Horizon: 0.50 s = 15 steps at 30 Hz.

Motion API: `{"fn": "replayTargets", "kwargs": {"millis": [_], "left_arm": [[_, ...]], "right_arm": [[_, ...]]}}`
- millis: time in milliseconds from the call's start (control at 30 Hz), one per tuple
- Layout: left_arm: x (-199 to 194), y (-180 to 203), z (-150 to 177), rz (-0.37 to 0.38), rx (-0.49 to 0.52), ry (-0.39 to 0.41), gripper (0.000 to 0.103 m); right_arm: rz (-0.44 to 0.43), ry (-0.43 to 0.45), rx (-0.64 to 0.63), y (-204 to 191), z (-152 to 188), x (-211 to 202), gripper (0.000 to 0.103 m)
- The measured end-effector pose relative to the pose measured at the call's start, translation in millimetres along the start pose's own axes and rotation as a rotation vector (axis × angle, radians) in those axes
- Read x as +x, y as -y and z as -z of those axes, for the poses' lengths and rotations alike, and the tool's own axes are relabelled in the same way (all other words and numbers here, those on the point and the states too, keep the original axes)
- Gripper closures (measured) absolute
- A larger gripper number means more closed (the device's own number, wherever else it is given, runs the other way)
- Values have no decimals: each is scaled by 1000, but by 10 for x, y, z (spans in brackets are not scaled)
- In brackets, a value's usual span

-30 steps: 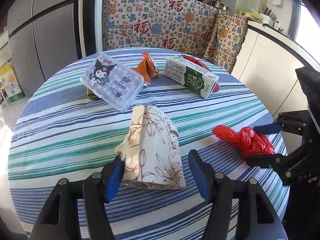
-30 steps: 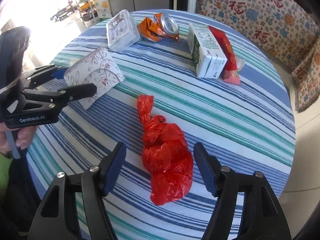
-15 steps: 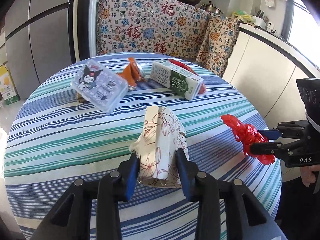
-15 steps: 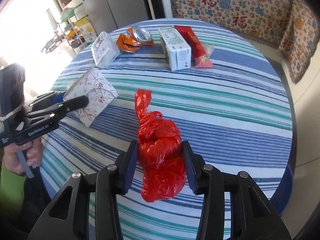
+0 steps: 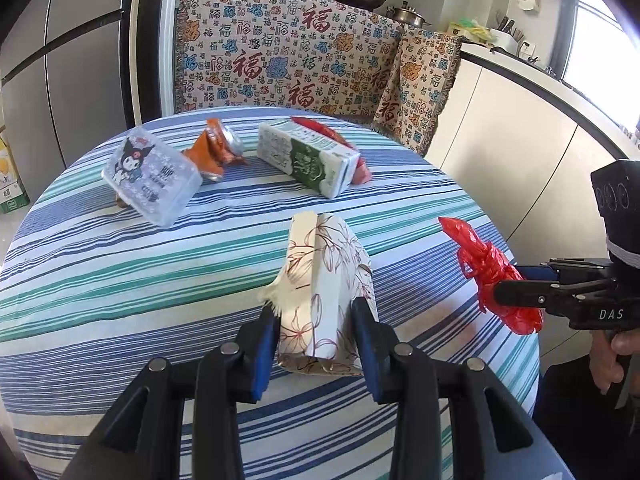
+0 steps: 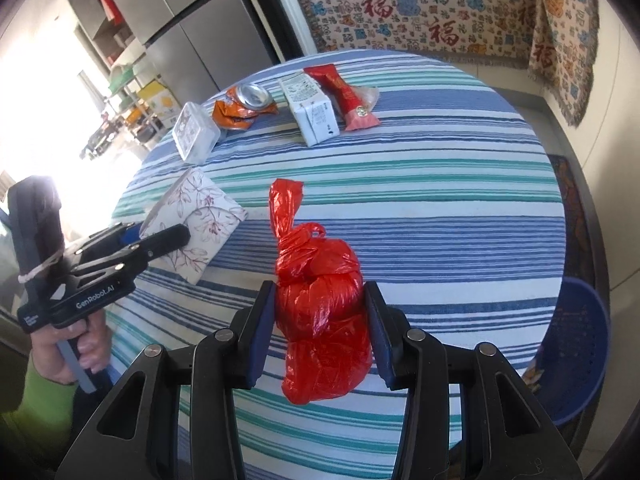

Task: Collect trash
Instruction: 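Carry the tissue box and red bag over the blue wastebasket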

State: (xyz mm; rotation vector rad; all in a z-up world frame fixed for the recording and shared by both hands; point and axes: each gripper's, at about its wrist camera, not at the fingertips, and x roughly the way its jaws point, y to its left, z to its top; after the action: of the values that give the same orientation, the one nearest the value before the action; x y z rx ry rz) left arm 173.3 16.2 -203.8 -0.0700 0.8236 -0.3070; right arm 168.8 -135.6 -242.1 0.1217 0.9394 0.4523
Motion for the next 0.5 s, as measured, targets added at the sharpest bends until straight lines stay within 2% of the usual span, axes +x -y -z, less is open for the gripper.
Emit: {"fn": "replayTargets", "kwargs": {"millis": [167, 333, 500], "left_arm": [[-39, 251, -93, 24, 16, 19, 67], [1, 625, -249, 100, 37, 25, 67], [150, 1187, -407, 192, 99, 15, 67]], "right_arm": [[20, 64, 77, 372, 35, -290, 58], [85, 111, 169, 924, 112, -664, 58], [176, 144, 254, 1488, 245, -1048, 58]]}}
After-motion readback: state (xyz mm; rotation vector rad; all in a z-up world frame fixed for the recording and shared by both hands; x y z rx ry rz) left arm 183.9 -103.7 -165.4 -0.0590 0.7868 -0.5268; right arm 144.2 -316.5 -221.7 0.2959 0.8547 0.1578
